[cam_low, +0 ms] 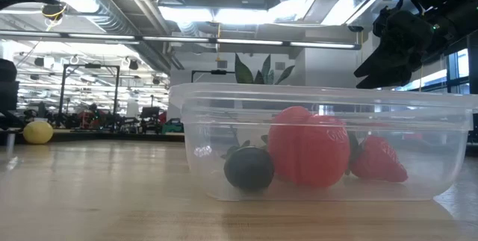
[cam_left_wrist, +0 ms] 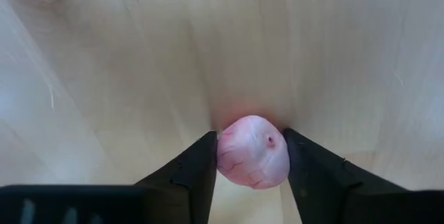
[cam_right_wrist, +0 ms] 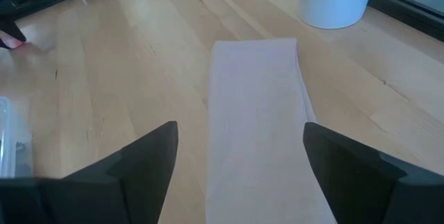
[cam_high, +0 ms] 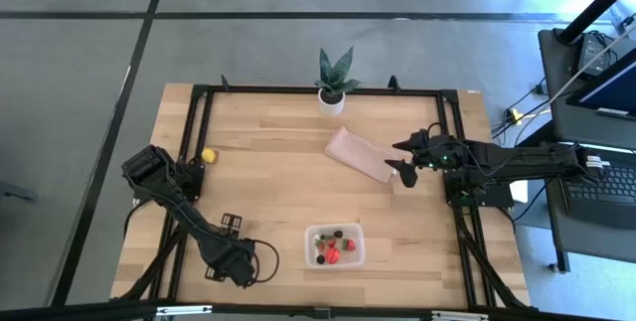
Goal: Pick and placing Produce into tupperware
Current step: Put the pink peach in the bin
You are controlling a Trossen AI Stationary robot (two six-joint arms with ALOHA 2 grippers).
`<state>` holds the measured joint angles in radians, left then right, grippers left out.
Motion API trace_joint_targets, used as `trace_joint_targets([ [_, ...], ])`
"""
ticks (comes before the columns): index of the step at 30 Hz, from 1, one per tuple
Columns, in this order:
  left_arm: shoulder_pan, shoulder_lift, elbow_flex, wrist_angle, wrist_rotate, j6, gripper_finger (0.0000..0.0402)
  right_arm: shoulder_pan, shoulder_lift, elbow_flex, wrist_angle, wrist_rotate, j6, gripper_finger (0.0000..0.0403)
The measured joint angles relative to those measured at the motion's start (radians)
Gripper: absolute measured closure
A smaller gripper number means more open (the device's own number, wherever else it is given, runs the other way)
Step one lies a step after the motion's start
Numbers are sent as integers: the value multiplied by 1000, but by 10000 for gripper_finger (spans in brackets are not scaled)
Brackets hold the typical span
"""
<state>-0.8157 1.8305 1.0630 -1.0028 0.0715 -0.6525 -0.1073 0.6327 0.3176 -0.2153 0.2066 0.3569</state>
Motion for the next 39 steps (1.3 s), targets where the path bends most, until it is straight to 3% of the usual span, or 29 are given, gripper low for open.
trace_joint_targets([
  [7,1,0,0,11,8,-11,280,0,0,0,0,0,0,91],
  [14,63,-28,45,16,5,-27,280,0,0,0,2,0,1,91],
  [22,216,-201,136,49,-194,-26,295,0,0,0,37,0,6,91],
  [25,287,-257,186,169,-291,-22,294,0,0,0,41,0,8,91],
  [28,351,-282,237,331,-337,74,288,0,0,0,40,0,27,91],
  [33,429,-252,303,560,-339,286,294,0,0,0,40,0,59,91],
  [39,479,-141,342,715,-286,432,300,0,0,0,39,0,61,91],
])
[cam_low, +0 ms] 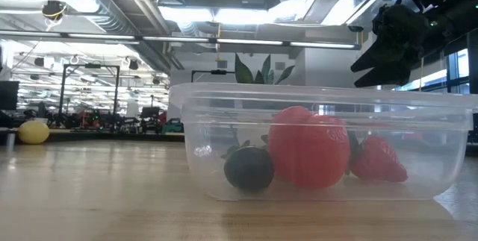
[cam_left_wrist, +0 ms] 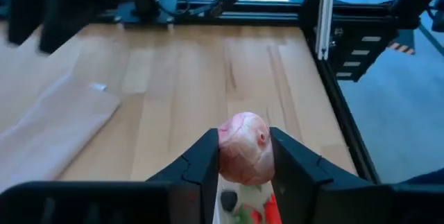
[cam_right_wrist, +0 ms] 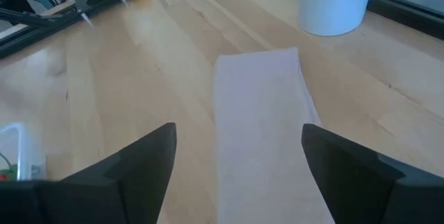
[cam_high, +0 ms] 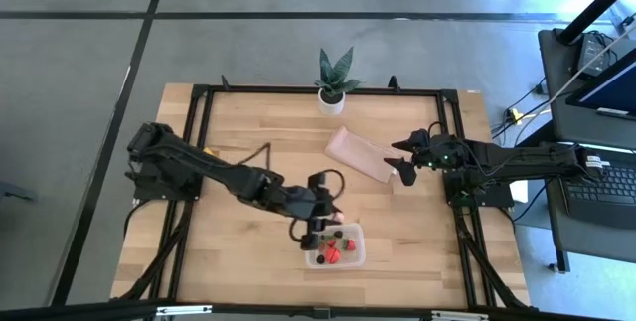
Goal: Pick and placing Produce into tupperware
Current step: Put the pink peach in the bin
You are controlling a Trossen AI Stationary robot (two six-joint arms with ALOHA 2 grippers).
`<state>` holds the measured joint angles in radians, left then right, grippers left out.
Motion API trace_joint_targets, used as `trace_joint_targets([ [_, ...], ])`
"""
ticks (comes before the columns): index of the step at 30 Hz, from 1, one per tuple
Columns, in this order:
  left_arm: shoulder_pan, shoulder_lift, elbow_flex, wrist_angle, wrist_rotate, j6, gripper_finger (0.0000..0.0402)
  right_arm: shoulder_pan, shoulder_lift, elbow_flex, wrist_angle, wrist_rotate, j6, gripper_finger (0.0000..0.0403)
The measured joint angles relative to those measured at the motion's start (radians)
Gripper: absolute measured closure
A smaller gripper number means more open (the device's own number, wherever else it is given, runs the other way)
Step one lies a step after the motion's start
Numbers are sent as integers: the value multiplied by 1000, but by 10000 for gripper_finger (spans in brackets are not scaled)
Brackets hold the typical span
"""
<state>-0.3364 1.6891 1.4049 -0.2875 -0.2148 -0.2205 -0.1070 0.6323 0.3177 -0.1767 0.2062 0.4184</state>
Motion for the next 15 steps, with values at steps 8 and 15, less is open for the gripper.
trace_joint_targets([
  [8,16,165,27,14,88,-21,299,0,0,0,-3,0,1,91],
  [15,0,265,55,-11,158,-37,302,0,0,0,-7,0,-2,91],
])
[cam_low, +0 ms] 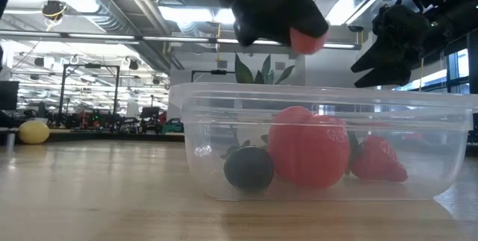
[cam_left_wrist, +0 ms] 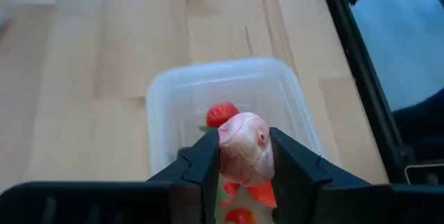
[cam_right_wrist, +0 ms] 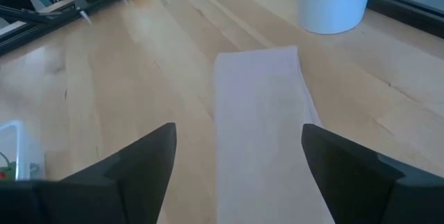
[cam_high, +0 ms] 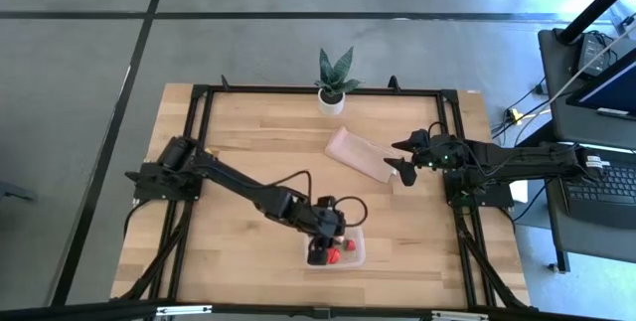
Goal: Pick and placing Produce into tupperware
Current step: Put the pink peach in the bin
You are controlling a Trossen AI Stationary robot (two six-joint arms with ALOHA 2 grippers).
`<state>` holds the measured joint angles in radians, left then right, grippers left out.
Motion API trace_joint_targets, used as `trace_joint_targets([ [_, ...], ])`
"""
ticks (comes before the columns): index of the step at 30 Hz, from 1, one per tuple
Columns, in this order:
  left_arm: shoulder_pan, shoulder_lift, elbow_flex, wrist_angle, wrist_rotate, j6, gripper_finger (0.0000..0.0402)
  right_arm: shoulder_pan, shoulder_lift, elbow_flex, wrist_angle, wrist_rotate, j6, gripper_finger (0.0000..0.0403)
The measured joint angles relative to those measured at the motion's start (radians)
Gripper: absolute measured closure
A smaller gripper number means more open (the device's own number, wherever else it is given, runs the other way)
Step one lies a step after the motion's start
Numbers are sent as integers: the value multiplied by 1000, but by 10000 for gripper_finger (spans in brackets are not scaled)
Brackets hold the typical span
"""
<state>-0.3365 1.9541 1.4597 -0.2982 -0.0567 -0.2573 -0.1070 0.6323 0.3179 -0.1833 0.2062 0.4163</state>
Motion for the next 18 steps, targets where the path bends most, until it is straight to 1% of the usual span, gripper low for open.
trace_joint_targets([
  [4,-12,36,3,-20,0,-1,296,0,0,0,-1,0,1,91],
  [12,-17,70,3,-63,-3,-3,306,0,0,0,-4,0,2,91],
  [18,-15,69,3,-60,-4,-3,292,0,0,0,-3,0,3,91],
])
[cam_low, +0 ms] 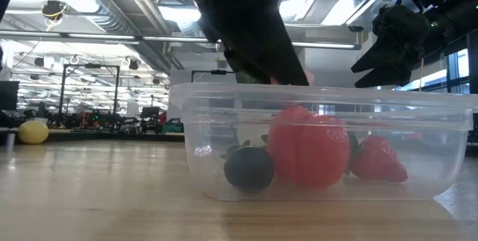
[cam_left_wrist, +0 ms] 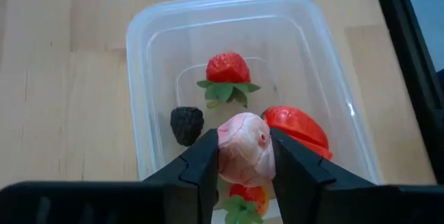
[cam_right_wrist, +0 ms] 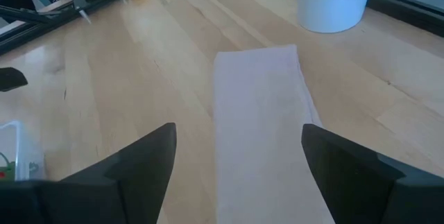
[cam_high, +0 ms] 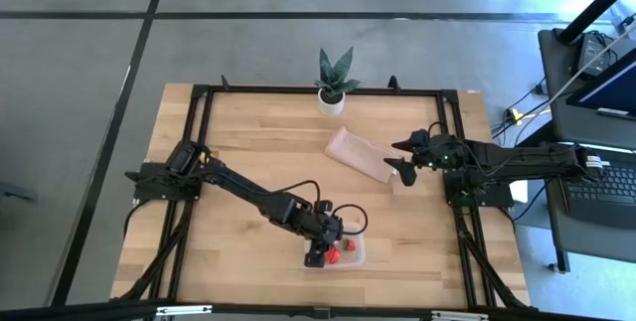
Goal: Pick and placing Produce into tupperware
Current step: Put the pink peach in the bin, then put the yellow lemon in the bin
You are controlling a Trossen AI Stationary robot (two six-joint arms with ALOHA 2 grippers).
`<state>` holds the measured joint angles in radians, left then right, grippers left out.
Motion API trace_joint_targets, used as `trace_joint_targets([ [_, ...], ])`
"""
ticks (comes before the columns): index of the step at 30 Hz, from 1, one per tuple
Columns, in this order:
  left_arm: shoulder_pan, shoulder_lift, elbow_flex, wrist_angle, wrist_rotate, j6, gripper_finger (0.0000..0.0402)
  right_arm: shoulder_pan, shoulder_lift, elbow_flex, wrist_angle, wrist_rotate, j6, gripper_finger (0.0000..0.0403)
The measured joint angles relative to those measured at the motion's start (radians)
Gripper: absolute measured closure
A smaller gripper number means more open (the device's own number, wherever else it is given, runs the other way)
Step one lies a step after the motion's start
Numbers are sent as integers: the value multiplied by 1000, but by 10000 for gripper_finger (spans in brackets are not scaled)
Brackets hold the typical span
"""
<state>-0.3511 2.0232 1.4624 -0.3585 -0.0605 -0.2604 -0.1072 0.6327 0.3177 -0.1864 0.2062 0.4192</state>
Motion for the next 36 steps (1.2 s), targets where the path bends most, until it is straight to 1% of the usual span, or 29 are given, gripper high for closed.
trace_joint_targets([
  [9,0,0,0,1,2,-1,297,0,0,0,0,0,0,91],
  [17,0,0,0,3,3,0,257,0,0,0,0,0,0,91],
  [28,0,-4,-1,-2,1,1,212,0,0,0,0,0,-1,91],
  [31,2,-30,7,-39,-1,25,204,0,0,0,1,0,-1,91],
  [34,8,-87,36,-106,-7,60,202,0,0,0,1,0,22,91],
  [36,18,-139,53,-195,-24,65,202,0,0,0,3,1,26,91],
])
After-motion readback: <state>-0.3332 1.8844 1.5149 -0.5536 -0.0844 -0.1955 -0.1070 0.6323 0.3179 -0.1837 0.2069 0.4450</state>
